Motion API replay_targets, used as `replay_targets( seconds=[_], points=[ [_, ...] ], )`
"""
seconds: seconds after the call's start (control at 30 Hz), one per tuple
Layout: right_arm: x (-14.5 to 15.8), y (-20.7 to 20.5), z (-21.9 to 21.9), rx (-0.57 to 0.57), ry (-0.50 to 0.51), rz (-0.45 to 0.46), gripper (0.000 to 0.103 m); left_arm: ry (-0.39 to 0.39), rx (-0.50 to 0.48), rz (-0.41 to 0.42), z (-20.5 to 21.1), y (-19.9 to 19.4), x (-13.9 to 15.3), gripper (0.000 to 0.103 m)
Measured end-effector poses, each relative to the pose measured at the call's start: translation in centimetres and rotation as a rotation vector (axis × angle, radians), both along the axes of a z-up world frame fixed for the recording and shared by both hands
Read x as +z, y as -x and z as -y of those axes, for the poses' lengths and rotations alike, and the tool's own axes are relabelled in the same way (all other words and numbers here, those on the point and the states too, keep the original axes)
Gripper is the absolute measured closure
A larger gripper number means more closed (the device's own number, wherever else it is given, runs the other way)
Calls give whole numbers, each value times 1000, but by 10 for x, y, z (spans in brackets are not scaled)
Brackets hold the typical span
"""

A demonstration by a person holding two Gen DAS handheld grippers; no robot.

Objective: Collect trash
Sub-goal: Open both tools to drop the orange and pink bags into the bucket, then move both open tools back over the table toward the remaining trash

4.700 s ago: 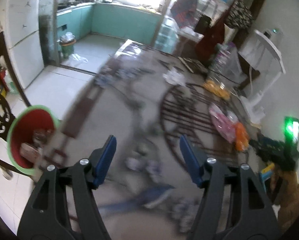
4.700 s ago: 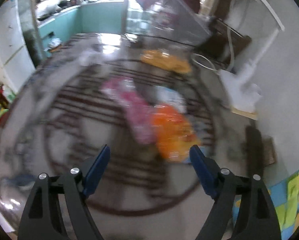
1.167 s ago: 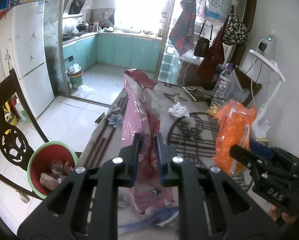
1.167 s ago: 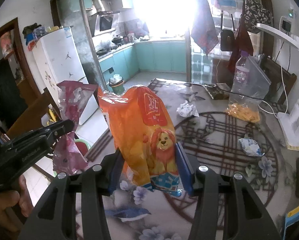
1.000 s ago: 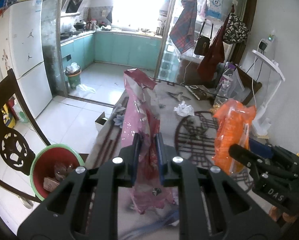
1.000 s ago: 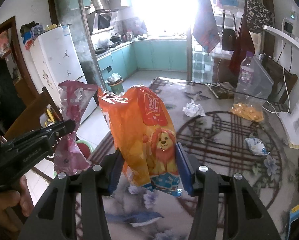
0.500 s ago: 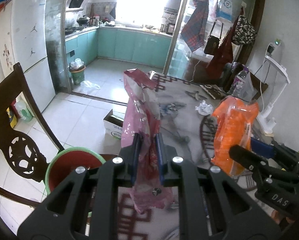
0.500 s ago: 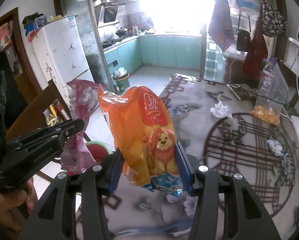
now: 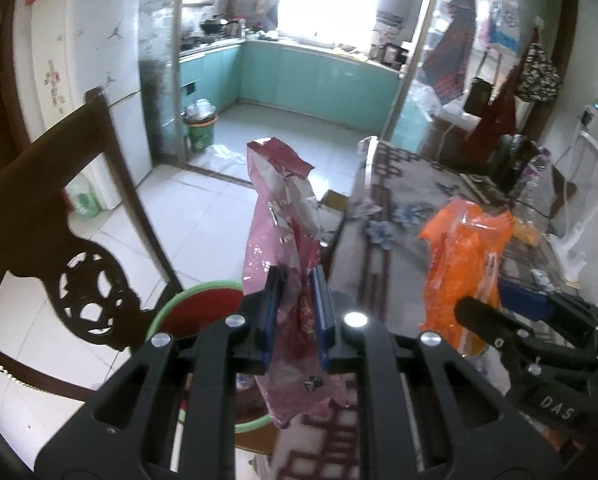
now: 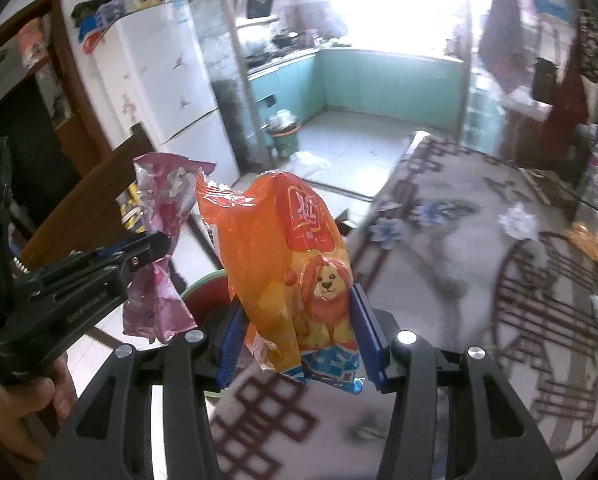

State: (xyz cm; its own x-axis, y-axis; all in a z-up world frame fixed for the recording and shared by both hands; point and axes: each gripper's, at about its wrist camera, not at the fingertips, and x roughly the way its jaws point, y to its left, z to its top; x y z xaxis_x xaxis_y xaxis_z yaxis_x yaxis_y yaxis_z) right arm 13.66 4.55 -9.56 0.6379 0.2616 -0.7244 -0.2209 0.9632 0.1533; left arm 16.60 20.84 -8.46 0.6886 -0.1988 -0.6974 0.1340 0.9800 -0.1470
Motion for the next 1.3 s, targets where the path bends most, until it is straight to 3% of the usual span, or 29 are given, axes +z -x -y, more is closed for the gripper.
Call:
replay_targets(
  seconds=[0.17,0.53,0.6,0.67,0.7,1.03,1.3],
  points=[
    [-23,-19,-26,79,-76,-67,55,-11,47,-31,-30,-10,-12,88],
    [-49,-54,-67,146,-101,-157,53,-13,81,-72,-63,-32,-27,88],
    [-50,-58,-70,148,-113,-159,48,-17,98,-64,-67,-36,-27,76],
    [-47,-59,-71,143,-118,-146,41,-8,114,-53,-70,-37,-26,52],
    [-45,-59,-71,141,-117,-139,40,-5,122,-45,-72,-37,-25,49],
    [-20,-40,-45,106,-93,-65,37,0,123,-27,-66,-27,-14,47],
    [-8,-8,22,-23,-57,-35,36,12,66,-19,-31,-10,-7,46]
  ],
)
